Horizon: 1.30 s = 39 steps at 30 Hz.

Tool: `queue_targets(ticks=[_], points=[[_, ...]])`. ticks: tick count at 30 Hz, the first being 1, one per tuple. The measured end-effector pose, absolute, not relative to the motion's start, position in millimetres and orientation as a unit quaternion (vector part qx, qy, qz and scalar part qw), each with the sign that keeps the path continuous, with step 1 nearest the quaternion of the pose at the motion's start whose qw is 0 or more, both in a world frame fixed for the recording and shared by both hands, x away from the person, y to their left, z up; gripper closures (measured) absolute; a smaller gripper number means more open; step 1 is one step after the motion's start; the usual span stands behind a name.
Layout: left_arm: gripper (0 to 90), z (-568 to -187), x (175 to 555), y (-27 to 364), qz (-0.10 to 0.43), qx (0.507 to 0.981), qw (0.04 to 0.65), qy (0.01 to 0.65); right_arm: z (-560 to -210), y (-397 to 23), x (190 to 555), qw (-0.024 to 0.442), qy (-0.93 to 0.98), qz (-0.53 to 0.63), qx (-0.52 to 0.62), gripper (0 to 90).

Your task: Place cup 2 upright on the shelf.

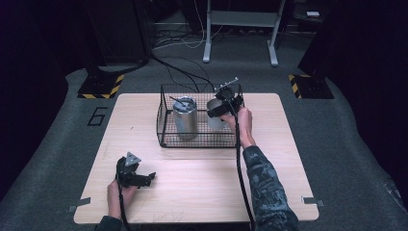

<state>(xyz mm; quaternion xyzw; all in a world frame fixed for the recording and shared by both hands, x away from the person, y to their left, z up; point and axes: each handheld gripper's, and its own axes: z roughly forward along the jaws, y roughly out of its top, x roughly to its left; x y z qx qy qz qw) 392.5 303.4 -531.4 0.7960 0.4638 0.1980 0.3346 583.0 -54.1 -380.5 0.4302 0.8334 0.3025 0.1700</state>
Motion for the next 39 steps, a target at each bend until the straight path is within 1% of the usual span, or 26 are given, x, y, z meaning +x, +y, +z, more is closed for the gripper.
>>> queue_targets(ticks=[8,19,25,39], points=[[0.4,-532,393,304,0.202,0.796,0.336,0.462,-386,-53,589,0.175,0.833,0.295,0.435,5.7],[0.4,-531,392,303,0.199,0.796,0.334,0.463,-395,-52,593,0.157,0.828,0.298,0.448,5.7],[0.4,-531,393,304,0.198,0.799,0.332,0.460,-403,-45,594,0.151,0.828,0.295,0.452,5.6],[0.5,-531,393,304,0.195,0.800,0.331,0.460,-418,-33,597,0.147,0.833,0.273,0.458,5.6]])
